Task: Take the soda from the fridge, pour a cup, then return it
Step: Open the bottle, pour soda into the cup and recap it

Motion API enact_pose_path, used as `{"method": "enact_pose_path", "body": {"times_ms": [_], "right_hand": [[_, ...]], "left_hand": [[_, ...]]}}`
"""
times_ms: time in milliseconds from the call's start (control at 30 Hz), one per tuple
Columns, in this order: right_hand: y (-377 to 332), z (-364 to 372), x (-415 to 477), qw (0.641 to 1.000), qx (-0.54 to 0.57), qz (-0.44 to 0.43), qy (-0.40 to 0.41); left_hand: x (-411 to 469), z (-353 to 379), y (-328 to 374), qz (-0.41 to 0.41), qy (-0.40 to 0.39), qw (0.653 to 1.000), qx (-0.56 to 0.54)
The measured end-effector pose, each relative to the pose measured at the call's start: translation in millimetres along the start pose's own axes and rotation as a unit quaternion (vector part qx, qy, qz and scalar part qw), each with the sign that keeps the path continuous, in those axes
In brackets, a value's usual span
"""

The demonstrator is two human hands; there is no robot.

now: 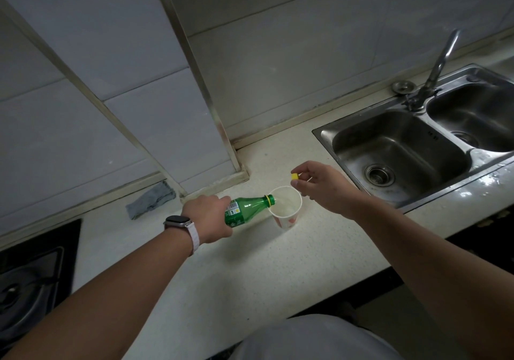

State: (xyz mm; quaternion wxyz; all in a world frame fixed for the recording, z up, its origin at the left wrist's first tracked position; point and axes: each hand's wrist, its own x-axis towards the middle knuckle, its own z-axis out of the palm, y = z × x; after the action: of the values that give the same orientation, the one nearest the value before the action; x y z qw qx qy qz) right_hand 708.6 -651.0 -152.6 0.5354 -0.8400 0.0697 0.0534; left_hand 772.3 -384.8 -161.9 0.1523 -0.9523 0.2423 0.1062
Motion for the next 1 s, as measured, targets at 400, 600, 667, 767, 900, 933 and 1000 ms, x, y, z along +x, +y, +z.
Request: {"method": "enact_pose_path", "body": {"times_ms": [400,600,667,767,900,933,1000], "right_hand": [[1.8,1.2,-0.9,1.0,0.002,0.007,-0.005],[4.7,3.3,-2.3,1.0,0.0,0.016,-0.009],[5.6,3.5,-2.8,1.0,0.0,0.018,-0.011],[6.1,3.3,-2.8,1.0,-0.003,0.019,-0.01],[5.5,1.6,-3.5,1.0,-0.008,0.019,-0.012],[5.4,1.0,-3.5,1.0,-0.01,0.019,-0.013],[4.8,-0.3,-3.6,1.0,-0.014,0.018,-0.012]], "left_hand": [[-2.6,-0.2,-2.8,-0.01,0.004,1.0,-0.003],[-4.1,-1.1,-4.3,-0.011,0.006,1.0,-0.001],[-4.7,-1.7,-4.7,-0.013,0.003,1.0,-0.002],[-5.7,-2.7,-5.0,-0.017,-0.002,1.0,-0.009],[-7.7,-3.4,-4.4,-0.022,0.001,0.999,-0.049],[-8.3,-4.0,-3.9,-0.023,0.003,0.998,-0.059],[-9.4,-4.3,-2.7,-0.022,0.011,0.997,-0.078]]}}
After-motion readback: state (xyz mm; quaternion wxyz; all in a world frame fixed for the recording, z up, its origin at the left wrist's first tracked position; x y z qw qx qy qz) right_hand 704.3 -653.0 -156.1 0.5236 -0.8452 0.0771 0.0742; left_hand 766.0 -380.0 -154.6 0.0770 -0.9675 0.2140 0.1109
